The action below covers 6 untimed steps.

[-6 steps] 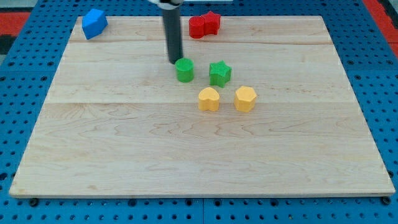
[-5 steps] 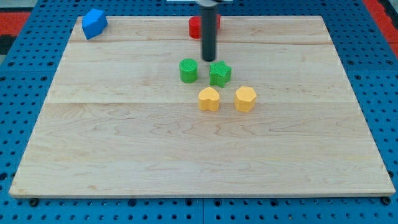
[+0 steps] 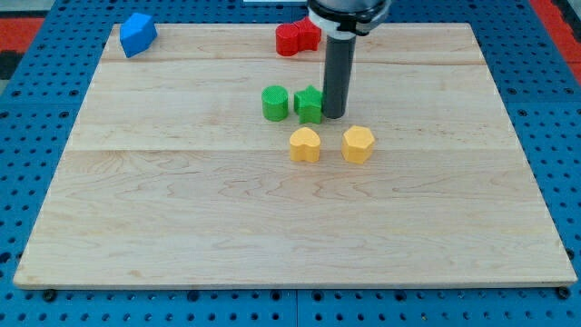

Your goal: Push the green star left a bit

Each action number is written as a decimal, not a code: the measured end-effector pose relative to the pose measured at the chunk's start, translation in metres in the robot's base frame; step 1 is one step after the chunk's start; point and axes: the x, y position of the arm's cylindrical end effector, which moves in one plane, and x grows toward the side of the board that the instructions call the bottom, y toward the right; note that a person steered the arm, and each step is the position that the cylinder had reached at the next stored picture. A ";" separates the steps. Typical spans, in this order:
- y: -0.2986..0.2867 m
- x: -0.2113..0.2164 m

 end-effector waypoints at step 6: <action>0.036 -0.004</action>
